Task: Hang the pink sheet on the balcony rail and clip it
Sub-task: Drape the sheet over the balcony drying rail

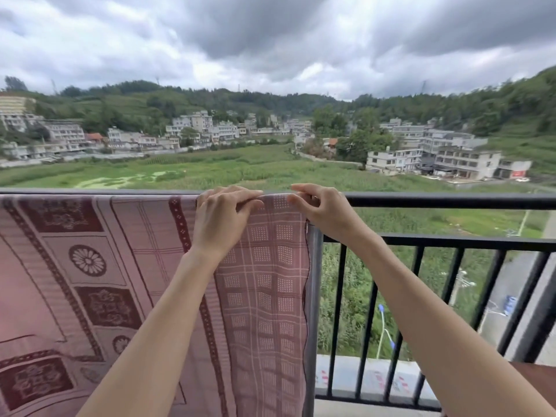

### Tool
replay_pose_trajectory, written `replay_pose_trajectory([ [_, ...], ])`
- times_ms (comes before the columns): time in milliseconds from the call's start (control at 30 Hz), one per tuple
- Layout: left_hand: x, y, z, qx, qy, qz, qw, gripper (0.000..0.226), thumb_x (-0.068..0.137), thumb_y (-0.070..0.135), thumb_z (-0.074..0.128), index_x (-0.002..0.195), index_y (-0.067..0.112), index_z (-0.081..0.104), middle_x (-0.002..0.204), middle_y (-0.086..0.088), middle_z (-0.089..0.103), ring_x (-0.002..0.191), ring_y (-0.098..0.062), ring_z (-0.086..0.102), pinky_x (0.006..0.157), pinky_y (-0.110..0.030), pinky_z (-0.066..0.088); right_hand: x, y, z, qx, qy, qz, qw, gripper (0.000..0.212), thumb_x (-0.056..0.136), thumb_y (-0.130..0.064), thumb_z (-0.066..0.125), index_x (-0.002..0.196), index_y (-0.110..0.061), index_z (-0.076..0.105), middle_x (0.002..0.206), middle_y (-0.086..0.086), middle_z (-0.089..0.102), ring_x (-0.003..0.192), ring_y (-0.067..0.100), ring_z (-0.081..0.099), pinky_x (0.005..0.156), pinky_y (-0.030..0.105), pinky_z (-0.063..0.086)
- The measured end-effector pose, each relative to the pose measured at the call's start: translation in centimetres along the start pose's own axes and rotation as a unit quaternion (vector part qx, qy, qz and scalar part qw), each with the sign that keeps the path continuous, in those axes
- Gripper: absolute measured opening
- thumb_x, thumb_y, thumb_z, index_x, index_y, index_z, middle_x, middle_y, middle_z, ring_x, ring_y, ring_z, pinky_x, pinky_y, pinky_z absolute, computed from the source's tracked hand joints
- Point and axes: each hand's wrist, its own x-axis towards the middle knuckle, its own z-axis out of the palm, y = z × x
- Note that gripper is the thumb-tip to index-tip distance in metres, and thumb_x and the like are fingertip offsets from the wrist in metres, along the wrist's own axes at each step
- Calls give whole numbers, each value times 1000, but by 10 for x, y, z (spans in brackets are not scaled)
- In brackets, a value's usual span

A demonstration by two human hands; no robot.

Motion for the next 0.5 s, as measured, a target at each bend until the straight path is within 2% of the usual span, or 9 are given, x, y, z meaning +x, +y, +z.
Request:
replay_pose_trajectory([
  [67, 4, 4, -2, -45, 22, -20, 999, 19, 84, 20, 65, 101, 16, 72, 105, -1, 71, 102, -16, 63, 99, -37, 44, 1, -1, 7, 13, 24, -8, 1000, 30, 91, -28, 58, 116, -13, 65, 87, -12, 67, 66, -4, 55, 57, 4, 40],
  [133, 4, 10, 0, -58, 42, -26, 997, 16, 84, 17, 65, 98, 13, 73, 100, -3, 73, 97, -16, 66, 94, -35, 48, 0, -1, 12, 45, 68, -11, 997, 23, 91, -20, 58, 109, -11, 69, 93, -2, 71, 66, -1, 59, 56, 9, 46],
  [233, 3, 18, 6, -70, 63, -21, 995, 16, 84, 16, 64, 95, 10, 73, 95, -4, 73, 89, -18, 68, 90, -36, 51, -3, 2, 10, 35, 102, -28, 994, 20, 92, -15, 57, 105, -7, 70, 67, -7, 65, 39, 2, 45, 38, 12, 34],
  [267, 4, 21, 7, -78, 71, -19, 994, 16, 84, 17, 64, 95, 10, 73, 93, -4, 74, 84, -17, 69, 89, -39, 51, -3, 2, 6, 31, 112, -29, 993, 20, 91, -14, 57, 104, -6, 71, 63, -11, 63, 37, 6, 44, 36, 16, 33],
  [333, 9, 28, 6, -93, 91, -16, 991, 17, 84, 18, 64, 95, 10, 73, 89, -4, 74, 69, -13, 65, 85, -42, 52, -2, -2, -2, 29, 136, -35, 990, 19, 90, -12, 58, 103, -7, 71, 66, -12, 63, 42, 16, 53, 39, 29, 44],
  [400, 17, 37, 1, -108, 107, -8, 988, 17, 85, 17, 63, 97, 10, 73, 87, -2, 74, 54, 0, 55, 75, -34, 55, 1, -10, -12, 25, 169, -47, 984, 19, 90, -11, 58, 103, -7, 71, 74, -11, 65, 50, 19, 58, 46, 29, 48],
  [433, 20, 42, 0, -116, 107, 0, 988, 17, 85, 16, 62, 98, 10, 72, 86, -1, 74, 48, 6, 48, 66, -24, 53, 3, -14, -18, 26, 192, -52, 980, 19, 90, -11, 58, 103, -7, 71, 78, -10, 65, 55, 19, 60, 49, 28, 49],
  [500, 23, 51, -1, -119, 100, 24, 988, 17, 87, 14, 60, 99, 11, 72, 84, 4, 72, 40, 10, 44, 54, -7, 39, 4, -18, -27, 21, 240, -60, 969, 19, 90, -13, 58, 104, -9, 71, 80, -12, 65, 61, 20, 62, 54, 29, 50],
])
